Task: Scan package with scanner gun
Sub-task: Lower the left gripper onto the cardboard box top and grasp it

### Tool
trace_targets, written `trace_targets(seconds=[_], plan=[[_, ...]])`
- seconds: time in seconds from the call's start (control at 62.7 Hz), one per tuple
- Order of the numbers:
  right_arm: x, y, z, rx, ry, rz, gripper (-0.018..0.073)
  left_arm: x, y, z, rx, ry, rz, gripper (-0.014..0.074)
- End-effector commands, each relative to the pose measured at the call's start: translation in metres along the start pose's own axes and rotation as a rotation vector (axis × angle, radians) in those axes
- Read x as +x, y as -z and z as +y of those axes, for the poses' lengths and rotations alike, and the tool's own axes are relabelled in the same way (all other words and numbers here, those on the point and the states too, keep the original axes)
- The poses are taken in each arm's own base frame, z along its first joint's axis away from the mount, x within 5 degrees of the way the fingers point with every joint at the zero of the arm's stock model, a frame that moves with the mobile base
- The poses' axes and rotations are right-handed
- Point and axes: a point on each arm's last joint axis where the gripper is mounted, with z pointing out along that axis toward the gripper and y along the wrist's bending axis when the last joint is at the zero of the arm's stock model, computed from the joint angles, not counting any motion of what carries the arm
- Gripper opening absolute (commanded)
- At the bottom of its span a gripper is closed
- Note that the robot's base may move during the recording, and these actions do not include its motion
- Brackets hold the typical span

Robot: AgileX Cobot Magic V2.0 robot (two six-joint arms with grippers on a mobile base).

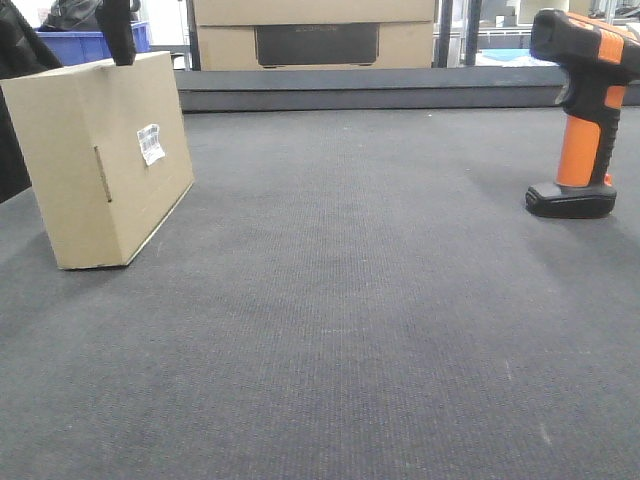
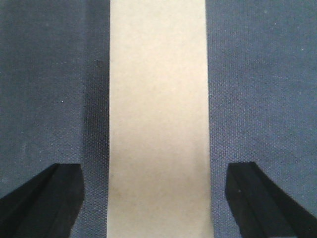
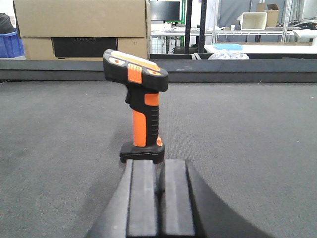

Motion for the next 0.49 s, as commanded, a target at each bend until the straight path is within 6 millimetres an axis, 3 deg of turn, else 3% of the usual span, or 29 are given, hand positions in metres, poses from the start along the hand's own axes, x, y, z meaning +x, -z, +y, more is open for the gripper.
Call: trace_targets(seconds=[0.0,0.351,0.478], plan=[[-0.002,0.000,0.000,0.002,-0.002,-0.018,-0.0162,-0.002,-0.003,-0.002,0.000,0.005,-0.004,0.0477],[-0.002,0.000,0.000,0.002,-0.002,-0.018,-0.0162,0.003,-0.027,-0.009,0.021,0.028,0.091,0.0470],[-0.002,0.000,0.000,0.002,-0.002,-0.018,-0.0162,0.003,-0.027,-0.008,0.018,0.027,0.090,0.0343]])
